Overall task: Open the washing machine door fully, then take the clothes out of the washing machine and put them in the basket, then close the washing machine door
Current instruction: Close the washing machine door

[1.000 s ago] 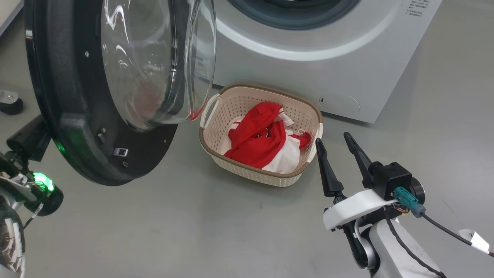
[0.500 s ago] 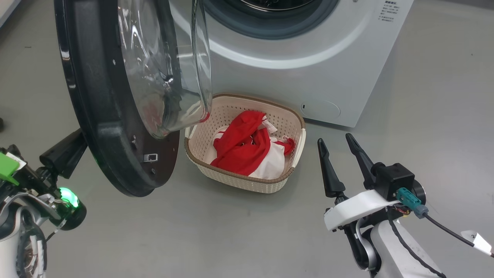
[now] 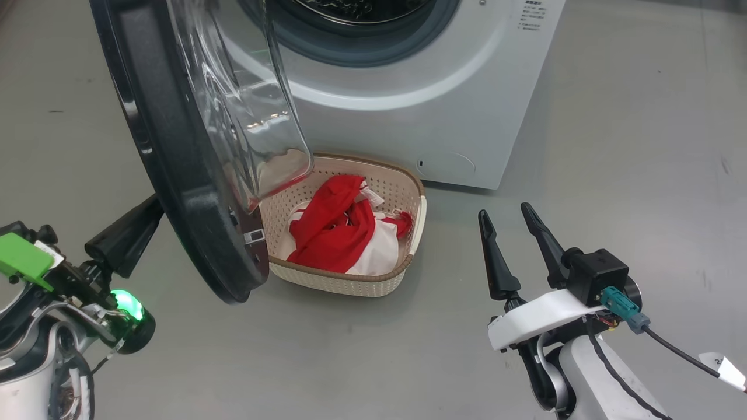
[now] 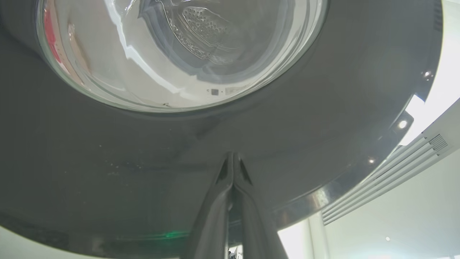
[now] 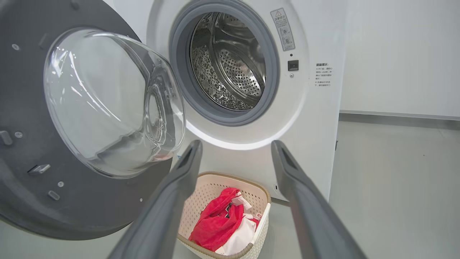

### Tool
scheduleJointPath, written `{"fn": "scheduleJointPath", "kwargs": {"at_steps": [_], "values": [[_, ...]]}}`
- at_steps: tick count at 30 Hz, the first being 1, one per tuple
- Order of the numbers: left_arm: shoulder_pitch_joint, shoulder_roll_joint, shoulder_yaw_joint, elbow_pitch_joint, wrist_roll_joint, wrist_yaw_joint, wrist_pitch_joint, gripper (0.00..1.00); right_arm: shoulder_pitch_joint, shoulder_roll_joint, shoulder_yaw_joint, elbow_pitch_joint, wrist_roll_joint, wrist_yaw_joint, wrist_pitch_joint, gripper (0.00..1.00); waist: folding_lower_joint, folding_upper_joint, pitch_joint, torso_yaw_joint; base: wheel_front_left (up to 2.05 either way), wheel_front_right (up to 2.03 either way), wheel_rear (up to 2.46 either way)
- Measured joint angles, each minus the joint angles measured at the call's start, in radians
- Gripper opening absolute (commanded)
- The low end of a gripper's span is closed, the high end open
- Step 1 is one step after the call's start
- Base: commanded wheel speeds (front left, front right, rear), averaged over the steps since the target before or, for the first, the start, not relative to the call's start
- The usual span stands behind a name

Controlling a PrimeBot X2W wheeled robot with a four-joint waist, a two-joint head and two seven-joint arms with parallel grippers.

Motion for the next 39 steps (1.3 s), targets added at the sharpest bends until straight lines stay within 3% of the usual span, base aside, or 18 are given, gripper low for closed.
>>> {"fn": "scheduleJointPath", "kwargs": {"at_steps": [12, 39], "values": [[0.016, -0.007, -0.008, -0.052, -0.002, 0.000, -0.021, 0.00, 0.002, 0.001, -0.003, -0.031, 0.003, -0.025, 0.000, 1.00, 0.0000, 0.0000, 0.024, -0.105, 0.00, 0.00, 0.00], [0.019, -0.029, -0.033, -0.070, -0.020, 0.000, -0.097, 0.00, 0.021, 0.003, -0.012, -0.074, 0.017, -0.044, 0.000, 1.00, 0.0000, 0.0000, 0.066, -0.338, 0.00, 0.00, 0.00]]}}
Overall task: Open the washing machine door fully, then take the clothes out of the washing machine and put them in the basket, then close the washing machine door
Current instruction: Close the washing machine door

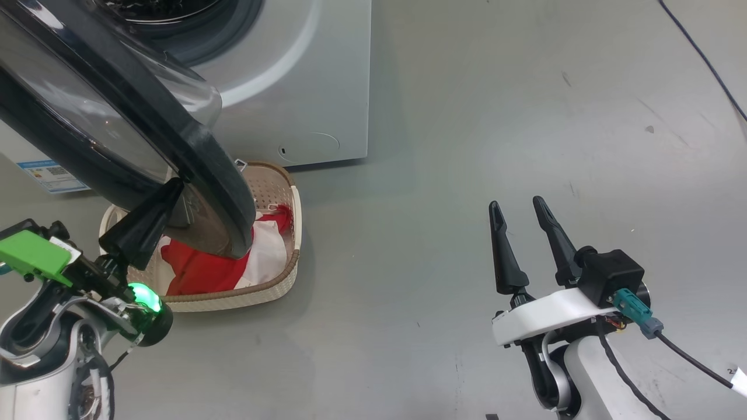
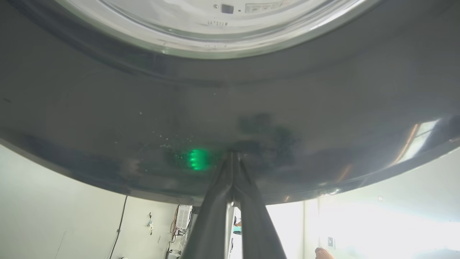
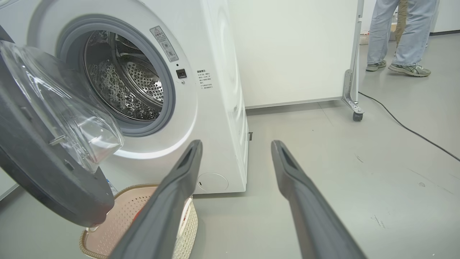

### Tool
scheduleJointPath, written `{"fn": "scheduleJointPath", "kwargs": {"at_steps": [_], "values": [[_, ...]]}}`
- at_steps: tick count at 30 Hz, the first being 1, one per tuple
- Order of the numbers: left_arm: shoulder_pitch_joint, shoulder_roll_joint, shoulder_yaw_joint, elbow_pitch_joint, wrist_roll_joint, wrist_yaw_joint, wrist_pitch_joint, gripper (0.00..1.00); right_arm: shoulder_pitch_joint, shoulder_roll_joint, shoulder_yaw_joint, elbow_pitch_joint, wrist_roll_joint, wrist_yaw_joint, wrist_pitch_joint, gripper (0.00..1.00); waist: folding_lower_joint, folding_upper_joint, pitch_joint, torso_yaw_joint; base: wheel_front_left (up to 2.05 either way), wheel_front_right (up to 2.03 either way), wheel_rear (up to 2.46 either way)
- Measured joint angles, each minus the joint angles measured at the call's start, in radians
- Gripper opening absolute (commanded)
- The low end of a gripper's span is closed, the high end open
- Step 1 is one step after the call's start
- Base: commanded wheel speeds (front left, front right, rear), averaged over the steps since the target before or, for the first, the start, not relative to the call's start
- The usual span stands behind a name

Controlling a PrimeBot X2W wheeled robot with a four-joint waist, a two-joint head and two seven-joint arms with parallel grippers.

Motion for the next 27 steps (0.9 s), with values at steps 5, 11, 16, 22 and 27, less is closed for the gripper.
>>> {"fn": "scheduleJointPath", "kwargs": {"at_steps": [5, 11, 16, 22, 27], "values": [[-0.020, -0.018, -0.001, 0.027, 0.008, 0.000, -0.064, 0.00, 0.002, 0.001, 0.005, -0.007, 0.000, -0.006, 0.000, 1.00, 0.0000, 0.0000, 0.005, -0.014, 0.00, 0.00, 0.00], [-0.068, -0.031, -0.005, 0.057, 0.050, 0.007, -0.120, 0.00, 0.002, 0.001, 0.007, -0.014, 0.000, -0.006, 0.000, 1.00, 0.0000, 0.0000, 0.016, -0.027, 0.00, 0.00, 0.00], [-0.106, -0.039, -0.003, 0.081, 0.063, 0.007, -0.184, 0.00, 0.002, 0.001, 0.022, -0.020, 0.001, -0.006, 0.000, 1.00, 0.0000, 0.0000, 0.029, -0.046, 0.00, 0.00, 0.00], [-0.146, -0.042, 0.025, 0.104, 0.110, 0.007, -0.275, 0.00, 0.002, 0.001, 0.038, -0.030, 0.018, -0.007, 0.000, 1.00, -0.0001, 0.0000, 0.042, -0.082, 0.00, 0.00, 0.00], [-0.168, -0.042, 0.033, 0.112, 0.120, 0.007, -0.314, 0.00, 0.002, 0.001, 0.038, -0.039, 0.020, -0.014, 0.000, 1.00, 0.0000, 0.0000, 0.053, -0.117, 0.00, 0.00, 0.00]]}}
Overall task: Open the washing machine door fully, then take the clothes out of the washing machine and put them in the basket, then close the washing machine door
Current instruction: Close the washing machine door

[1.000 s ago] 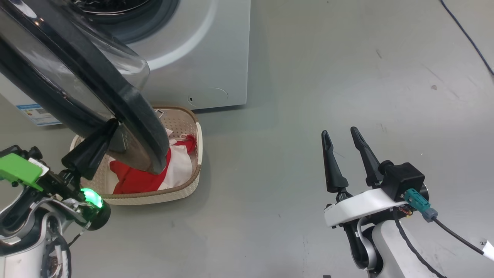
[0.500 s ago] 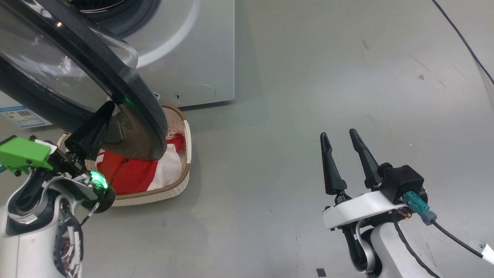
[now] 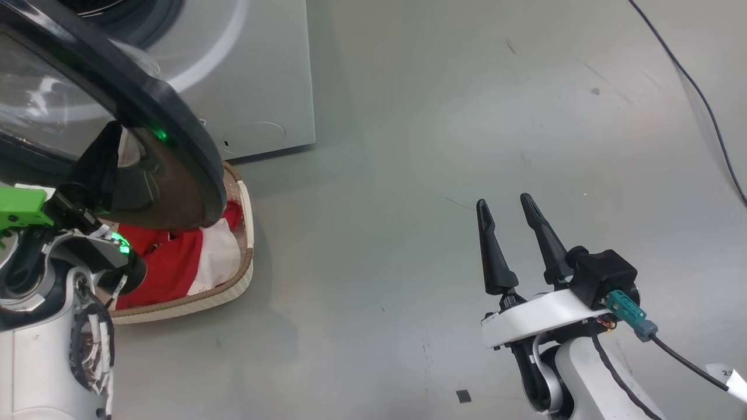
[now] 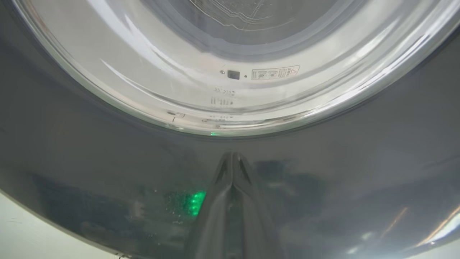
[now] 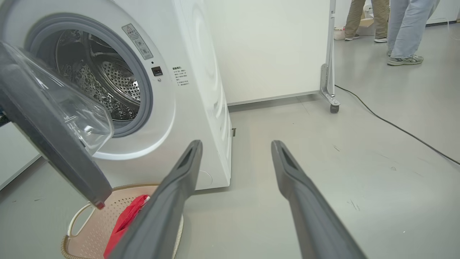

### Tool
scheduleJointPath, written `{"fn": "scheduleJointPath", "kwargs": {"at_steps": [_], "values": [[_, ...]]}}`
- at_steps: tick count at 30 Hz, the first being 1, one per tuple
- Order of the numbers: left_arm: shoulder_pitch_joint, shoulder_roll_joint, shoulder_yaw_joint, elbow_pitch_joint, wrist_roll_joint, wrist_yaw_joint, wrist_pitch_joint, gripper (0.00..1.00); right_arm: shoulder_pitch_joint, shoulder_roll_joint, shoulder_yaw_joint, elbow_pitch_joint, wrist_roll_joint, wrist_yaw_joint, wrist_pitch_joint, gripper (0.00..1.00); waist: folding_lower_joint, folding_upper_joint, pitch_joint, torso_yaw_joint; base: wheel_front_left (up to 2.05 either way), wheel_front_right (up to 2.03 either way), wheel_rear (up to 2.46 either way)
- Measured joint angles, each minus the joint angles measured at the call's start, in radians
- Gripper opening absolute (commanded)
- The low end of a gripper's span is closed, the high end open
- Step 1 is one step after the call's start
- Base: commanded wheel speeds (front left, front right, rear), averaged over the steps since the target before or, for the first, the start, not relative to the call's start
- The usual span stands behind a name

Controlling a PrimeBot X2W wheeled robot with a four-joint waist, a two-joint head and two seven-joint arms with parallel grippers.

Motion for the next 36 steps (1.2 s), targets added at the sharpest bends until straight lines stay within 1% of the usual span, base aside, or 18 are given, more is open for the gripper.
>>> {"fn": "scheduleJointPath", "kwargs": {"at_steps": [8, 14, 16, 20, 25, 28, 31, 33, 36], "values": [[-0.026, -0.017, -0.025, 0.016, 0.002, 0.000, -0.019, 0.00, 0.000, 0.000, 0.009, -0.008, 0.015, -0.002, 0.000, 1.00, 0.0000, 0.0000, 0.014, -0.051, 0.00, 0.00, 0.00], [-0.054, -0.021, -0.002, 0.027, 0.002, -0.006, -0.065, 0.00, 0.000, 0.001, 0.010, -0.012, 0.016, -0.003, 0.000, 1.00, 0.0000, 0.0000, 0.019, -0.080, 0.00, 0.00, 0.00], [-0.062, -0.021, -0.002, 0.037, 0.002, -0.011, -0.071, 0.00, 0.000, 0.001, 0.010, -0.012, 0.016, -0.010, 0.000, 1.00, 0.0000, 0.0000, 0.018, -0.087, 0.00, 0.00, 0.00], [-0.065, -0.023, -0.021, 0.055, 0.004, -0.023, -0.080, 0.00, 0.003, 0.002, -0.002, -0.012, 0.016, -0.017, 0.000, 1.00, -0.0001, 0.0000, 0.012, -0.090, 0.00, 0.00, 0.00], [-0.065, -0.029, -0.062, 0.082, 0.010, -0.045, -0.073, 0.00, 0.018, 0.002, -0.025, -0.015, 0.015, -0.019, 0.000, 1.00, -0.0001, 0.0000, 0.001, -0.074, 0.00, 0.00, 0.00], [-0.061, -0.029, -0.097, 0.096, 0.042, -0.066, -0.057, 0.00, 0.018, 0.002, -0.036, -0.015, 0.004, -0.019, 0.000, 1.00, 0.0000, 0.0000, -0.008, -0.058, 0.00, 0.00, 0.00], [-0.037, -0.028, -0.156, 0.112, 0.079, -0.088, -0.024, 0.00, 0.018, 0.003, -0.051, -0.012, -0.006, -0.019, 0.000, 1.00, -0.0001, 0.0000, -0.020, -0.037, 0.00, 0.00, 0.00], [-0.004, -0.028, -0.212, 0.124, 0.120, -0.089, 0.004, 0.00, 0.018, 0.003, -0.065, -0.011, -0.006, -0.019, 0.000, 1.00, 0.0000, 0.0000, -0.030, -0.022, 0.00, 0.00, 0.00], [0.054, -0.016, -0.310, 0.140, 0.205, -0.110, 0.044, 0.00, 0.019, 0.003, -0.084, -0.012, -0.005, -0.017, 0.000, 1.00, -0.0001, 0.0000, -0.045, 0.005, 0.00, 0.00, 0.00]]}}
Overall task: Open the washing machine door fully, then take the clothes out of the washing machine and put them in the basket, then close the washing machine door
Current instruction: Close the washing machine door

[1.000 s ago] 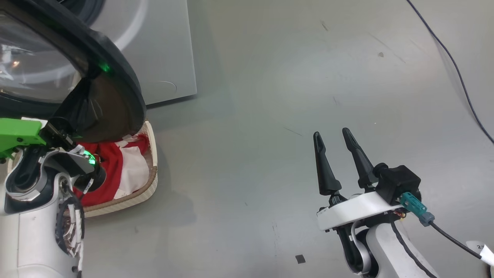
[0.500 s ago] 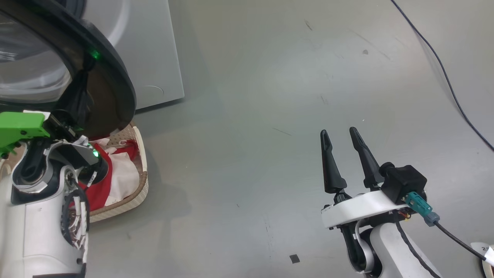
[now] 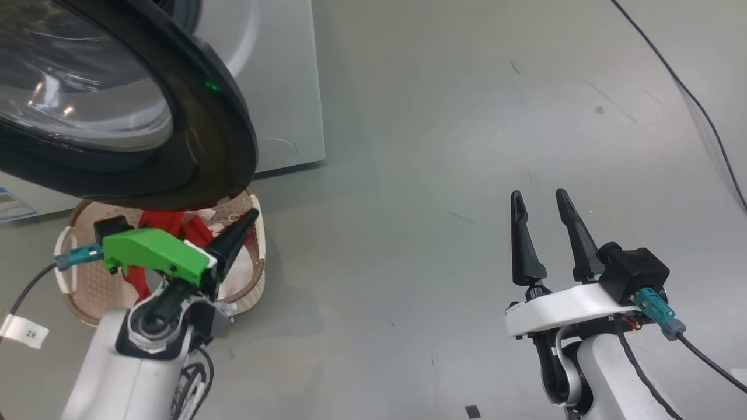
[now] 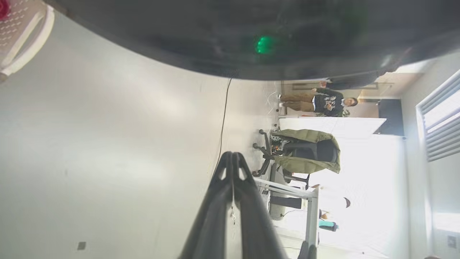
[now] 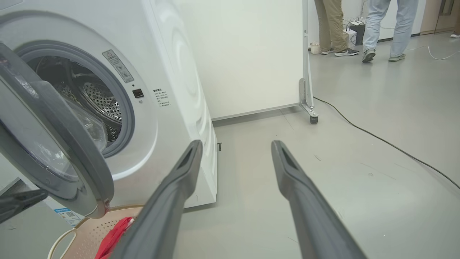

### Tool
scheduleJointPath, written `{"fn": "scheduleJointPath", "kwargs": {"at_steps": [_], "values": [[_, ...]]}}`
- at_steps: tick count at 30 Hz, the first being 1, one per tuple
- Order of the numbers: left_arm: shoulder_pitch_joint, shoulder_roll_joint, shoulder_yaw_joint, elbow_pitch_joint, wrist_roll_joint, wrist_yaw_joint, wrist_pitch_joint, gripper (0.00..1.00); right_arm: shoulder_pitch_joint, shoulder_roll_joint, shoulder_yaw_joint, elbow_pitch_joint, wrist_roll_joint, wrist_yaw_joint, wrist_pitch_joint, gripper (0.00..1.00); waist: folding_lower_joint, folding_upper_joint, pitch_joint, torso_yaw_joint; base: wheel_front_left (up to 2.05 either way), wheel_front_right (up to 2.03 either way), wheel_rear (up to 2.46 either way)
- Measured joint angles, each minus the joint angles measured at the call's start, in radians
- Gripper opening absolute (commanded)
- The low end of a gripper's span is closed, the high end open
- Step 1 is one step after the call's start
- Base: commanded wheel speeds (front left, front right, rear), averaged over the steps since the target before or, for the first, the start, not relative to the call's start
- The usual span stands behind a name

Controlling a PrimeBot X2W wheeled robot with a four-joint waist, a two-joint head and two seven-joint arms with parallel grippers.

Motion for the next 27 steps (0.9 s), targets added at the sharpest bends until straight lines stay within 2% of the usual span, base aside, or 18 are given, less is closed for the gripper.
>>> {"fn": "scheduleJointPath", "kwargs": {"at_steps": [7, 10, 12, 16, 27], "values": [[0.072, 0.062, -0.091, 0.006, 0.136, -0.082, 0.006, 0.00, 0.013, 0.001, -0.029, 0.009, -0.009, 0.011, -0.001, 1.00, 0.0000, 0.0000, -0.037, 0.075, 0.00, 0.00, 0.00], [0.101, 0.100, -0.135, 0.002, 0.245, -0.118, -0.027, 0.00, 0.033, -0.004, -0.040, 0.016, -0.009, 0.018, -0.001, 1.00, 0.0000, 0.0000, -0.055, 0.109, 0.00, 0.00, 0.00], [0.121, 0.120, -0.139, -0.001, 0.288, -0.120, -0.058, 0.00, 0.042, -0.007, -0.045, 0.019, -0.012, 0.022, -0.001, 1.00, 0.0000, 0.0000, -0.068, 0.131, 0.00, 0.00, 0.00], [0.148, 0.121, -0.141, -0.019, 0.318, -0.121, -0.115, 0.00, 0.053, -0.012, -0.063, 0.018, -0.017, 0.022, -0.001, 1.00, 0.0000, 0.0000, -0.093, 0.176, 0.00, 0.00, 0.00], [0.191, 0.210, -0.172, -0.101, 0.578, -0.136, -0.342, 0.00, 0.089, -0.011, -0.082, 0.014, -0.019, 0.035, -0.001, 1.00, 0.0000, 0.0000, -0.137, 0.288, 0.00, 0.00, 0.00]]}}
